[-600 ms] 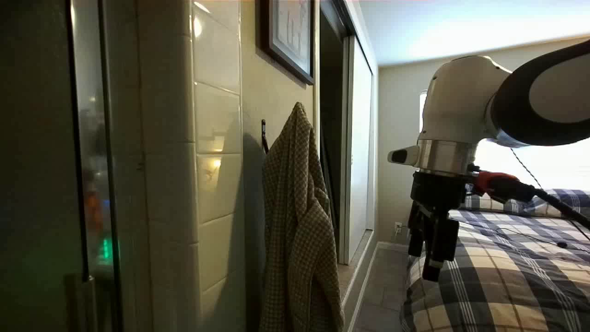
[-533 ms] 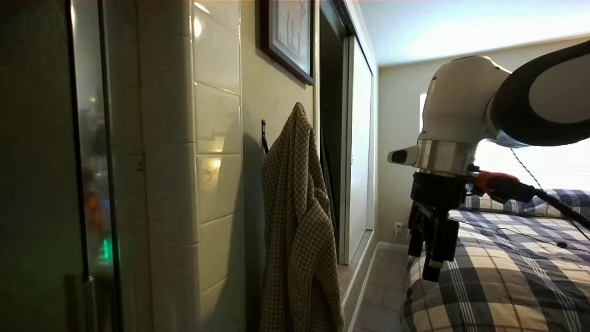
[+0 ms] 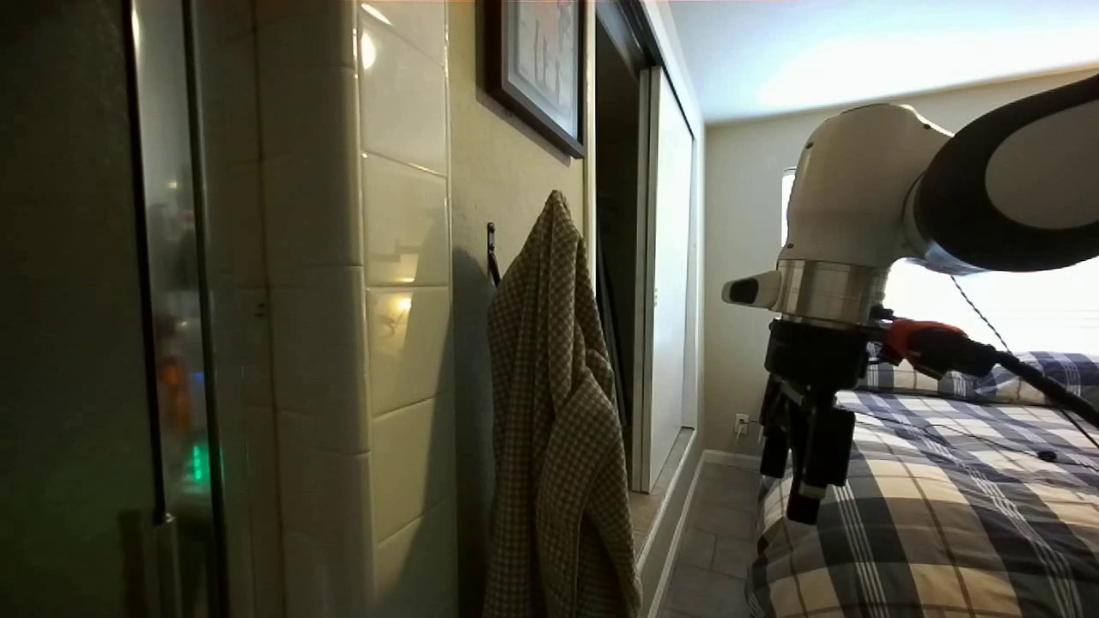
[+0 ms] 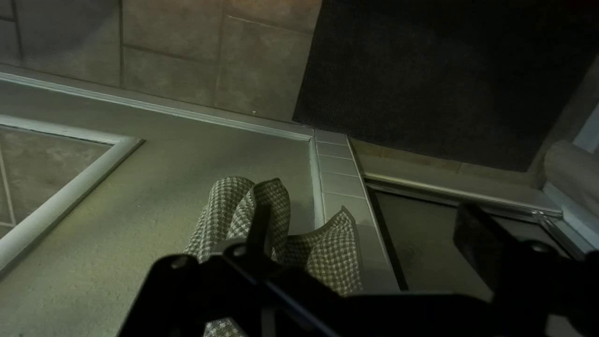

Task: Straighten the portrait on the wall

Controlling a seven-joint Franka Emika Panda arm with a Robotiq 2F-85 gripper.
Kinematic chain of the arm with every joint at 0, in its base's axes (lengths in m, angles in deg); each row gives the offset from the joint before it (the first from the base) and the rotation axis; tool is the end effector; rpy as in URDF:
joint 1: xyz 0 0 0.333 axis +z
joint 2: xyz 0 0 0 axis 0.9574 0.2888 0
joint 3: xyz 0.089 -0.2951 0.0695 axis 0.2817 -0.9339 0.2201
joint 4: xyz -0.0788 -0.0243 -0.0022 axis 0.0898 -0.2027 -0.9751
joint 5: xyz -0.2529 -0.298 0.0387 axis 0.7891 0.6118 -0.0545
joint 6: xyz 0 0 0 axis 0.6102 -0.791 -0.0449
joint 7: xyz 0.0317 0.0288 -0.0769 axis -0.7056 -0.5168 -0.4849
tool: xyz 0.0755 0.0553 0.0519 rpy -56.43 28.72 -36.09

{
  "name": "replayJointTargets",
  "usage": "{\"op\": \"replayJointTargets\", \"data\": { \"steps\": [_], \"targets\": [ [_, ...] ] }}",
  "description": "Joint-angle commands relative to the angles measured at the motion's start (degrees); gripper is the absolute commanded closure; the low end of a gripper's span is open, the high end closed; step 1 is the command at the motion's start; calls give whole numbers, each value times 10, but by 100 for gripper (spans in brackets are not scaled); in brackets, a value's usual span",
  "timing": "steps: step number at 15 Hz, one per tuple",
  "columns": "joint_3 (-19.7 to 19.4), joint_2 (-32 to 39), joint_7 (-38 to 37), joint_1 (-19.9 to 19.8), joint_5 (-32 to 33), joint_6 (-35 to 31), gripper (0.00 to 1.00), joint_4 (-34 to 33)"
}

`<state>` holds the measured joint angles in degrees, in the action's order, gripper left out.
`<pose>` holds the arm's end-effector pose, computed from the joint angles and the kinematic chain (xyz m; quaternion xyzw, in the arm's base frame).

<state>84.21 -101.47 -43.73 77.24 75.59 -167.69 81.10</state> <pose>0.4107 -0.0011 0.4067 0.9863 0.1413 0.0854 0.0006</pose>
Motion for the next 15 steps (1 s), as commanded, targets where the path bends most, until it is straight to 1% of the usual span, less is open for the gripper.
{"op": "replayJointTargets", "data": {
  "steps": [1,2,3,4,11,15],
  "targets": [
    [3,0,1,-3,-2,1,0,-1],
    [3,0,1,-3,-2,1,0,-1],
    [10,2,-17,-15,17,20,0,-18],
    [3,-5,-8,-11,5,12,0,-25],
    [58,-26,-169,-94,124,55,0,-154],
    [93,-31,-256,-118,162,102,0,-247]
  ]
}}
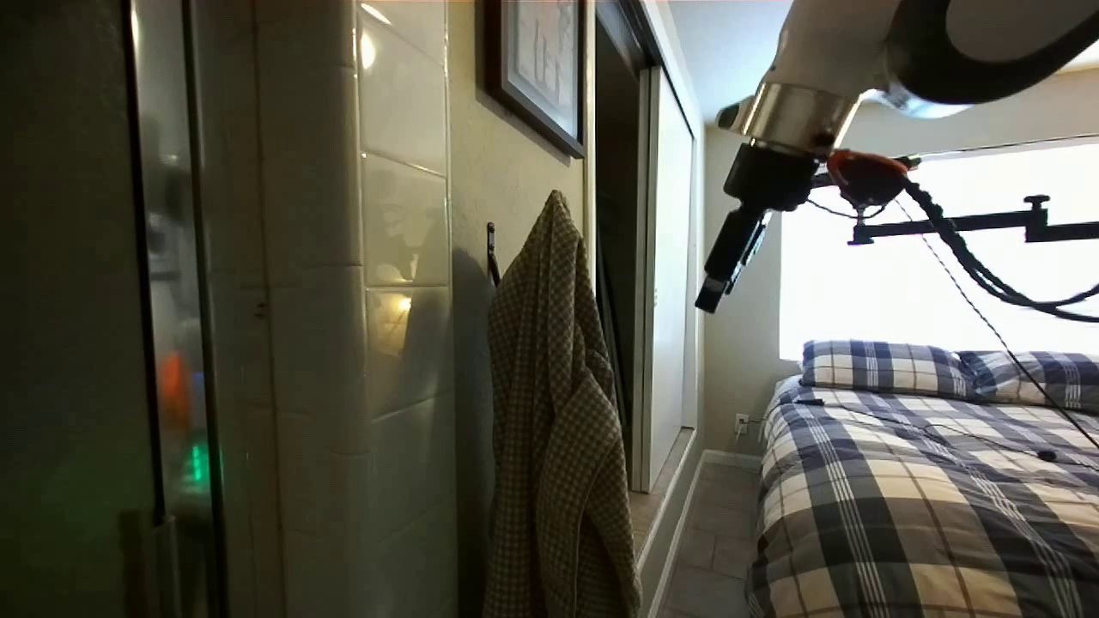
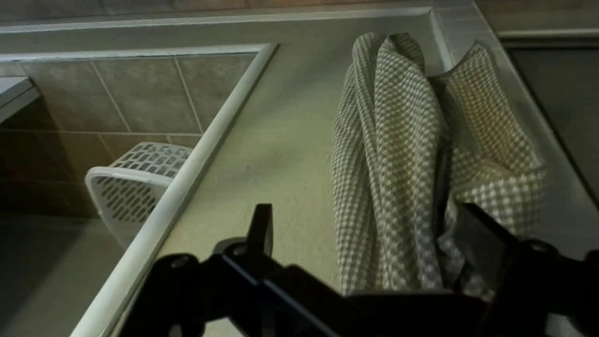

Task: Straighten the portrait on the wall

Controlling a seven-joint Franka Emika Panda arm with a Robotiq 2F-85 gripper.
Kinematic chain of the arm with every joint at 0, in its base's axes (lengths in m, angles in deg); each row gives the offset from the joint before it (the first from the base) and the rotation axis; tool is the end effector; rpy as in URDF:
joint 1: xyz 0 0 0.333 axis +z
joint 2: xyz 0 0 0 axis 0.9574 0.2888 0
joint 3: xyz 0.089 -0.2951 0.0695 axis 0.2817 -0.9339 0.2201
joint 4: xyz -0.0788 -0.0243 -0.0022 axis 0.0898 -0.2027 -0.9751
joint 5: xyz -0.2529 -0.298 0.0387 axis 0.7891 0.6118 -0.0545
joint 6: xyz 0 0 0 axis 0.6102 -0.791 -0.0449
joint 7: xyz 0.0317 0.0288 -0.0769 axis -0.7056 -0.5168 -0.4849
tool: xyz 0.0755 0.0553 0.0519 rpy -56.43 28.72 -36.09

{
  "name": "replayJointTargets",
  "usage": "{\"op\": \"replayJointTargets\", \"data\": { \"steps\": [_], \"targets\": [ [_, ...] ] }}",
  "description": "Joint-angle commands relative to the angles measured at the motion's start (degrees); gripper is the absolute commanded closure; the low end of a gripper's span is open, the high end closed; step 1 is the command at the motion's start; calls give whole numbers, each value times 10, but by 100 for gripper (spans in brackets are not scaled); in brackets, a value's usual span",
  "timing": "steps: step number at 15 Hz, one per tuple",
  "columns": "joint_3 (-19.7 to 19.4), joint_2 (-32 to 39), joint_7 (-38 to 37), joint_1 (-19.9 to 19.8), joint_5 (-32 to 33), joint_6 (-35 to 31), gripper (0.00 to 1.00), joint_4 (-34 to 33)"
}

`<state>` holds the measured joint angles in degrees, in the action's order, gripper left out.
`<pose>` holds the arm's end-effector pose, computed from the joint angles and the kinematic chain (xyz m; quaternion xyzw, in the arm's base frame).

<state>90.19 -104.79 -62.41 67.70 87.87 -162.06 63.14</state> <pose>0.4441 -0.0330 0.5771 0.9701 -0.0043 0.2171 0.1088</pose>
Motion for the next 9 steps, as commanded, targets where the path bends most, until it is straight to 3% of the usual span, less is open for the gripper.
{"op": "replayJointTargets", "data": {
  "steps": [1,7,9],
  "targets": [
    [41,3,-88,-27,51,53,0,-91],
    [85,15,-208,-68,150,61,0,-192],
    [68,-1,-181,-47,133,50,0,-170]
  ]
}}
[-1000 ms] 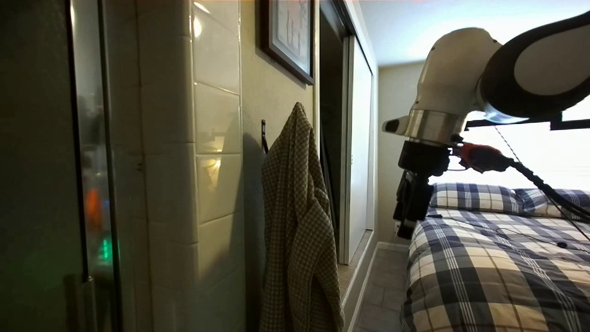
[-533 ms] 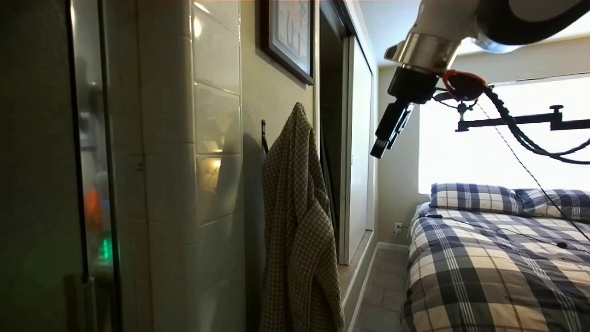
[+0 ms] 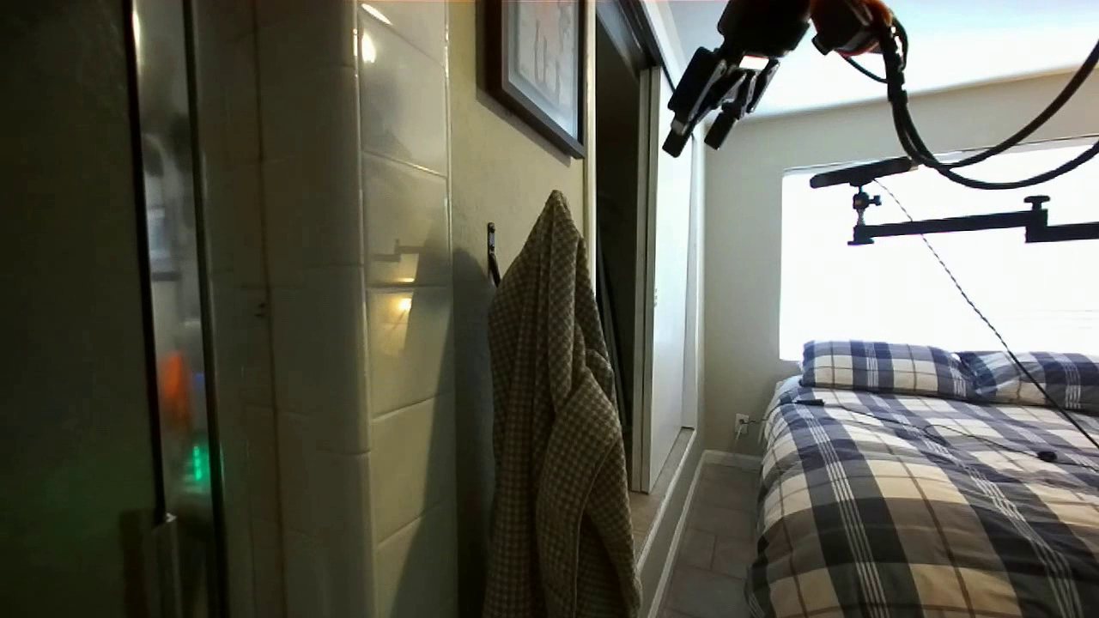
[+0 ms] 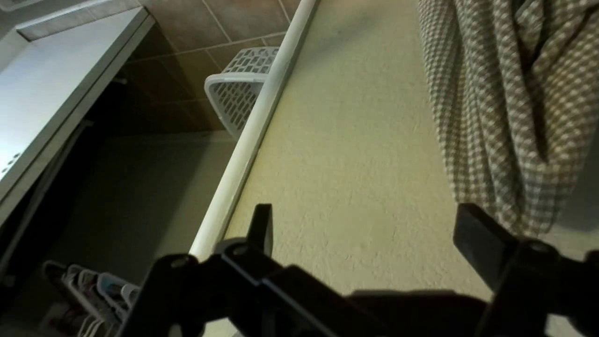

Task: Straighten the portrait on the wall

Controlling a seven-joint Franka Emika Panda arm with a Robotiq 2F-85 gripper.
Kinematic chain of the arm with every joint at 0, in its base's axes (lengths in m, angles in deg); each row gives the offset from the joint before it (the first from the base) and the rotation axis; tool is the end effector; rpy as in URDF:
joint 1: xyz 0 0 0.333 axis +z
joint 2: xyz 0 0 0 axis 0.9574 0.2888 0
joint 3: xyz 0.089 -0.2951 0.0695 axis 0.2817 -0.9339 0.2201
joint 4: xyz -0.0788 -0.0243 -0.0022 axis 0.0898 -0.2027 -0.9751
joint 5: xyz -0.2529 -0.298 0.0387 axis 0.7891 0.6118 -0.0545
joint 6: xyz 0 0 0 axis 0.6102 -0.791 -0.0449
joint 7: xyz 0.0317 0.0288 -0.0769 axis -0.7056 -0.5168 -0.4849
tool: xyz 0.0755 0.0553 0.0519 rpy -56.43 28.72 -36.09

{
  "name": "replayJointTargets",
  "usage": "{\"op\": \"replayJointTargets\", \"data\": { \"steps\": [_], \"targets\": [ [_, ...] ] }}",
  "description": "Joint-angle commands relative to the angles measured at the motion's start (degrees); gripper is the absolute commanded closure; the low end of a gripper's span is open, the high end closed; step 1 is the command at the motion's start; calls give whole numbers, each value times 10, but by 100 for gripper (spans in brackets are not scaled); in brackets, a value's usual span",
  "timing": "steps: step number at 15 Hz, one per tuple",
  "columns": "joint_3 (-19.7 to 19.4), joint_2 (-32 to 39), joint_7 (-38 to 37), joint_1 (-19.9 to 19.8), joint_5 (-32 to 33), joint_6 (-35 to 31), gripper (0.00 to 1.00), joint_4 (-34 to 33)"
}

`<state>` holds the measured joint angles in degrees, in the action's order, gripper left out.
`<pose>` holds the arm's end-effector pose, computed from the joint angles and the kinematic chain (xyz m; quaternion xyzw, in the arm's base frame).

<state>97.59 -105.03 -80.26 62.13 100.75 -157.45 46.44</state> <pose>0.4431 -0.0100 0.7208 0.9107 -0.1136 0.3448 0.1970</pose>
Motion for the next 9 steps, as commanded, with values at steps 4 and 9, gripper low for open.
{"op": "replayJointTargets", "data": {
  "steps": [4,9],
  "targets": [
    [-2,8,-13,5,16,4,0,-15],
    [-2,12,-14,5,17,4,0,-18]
  ]
}}
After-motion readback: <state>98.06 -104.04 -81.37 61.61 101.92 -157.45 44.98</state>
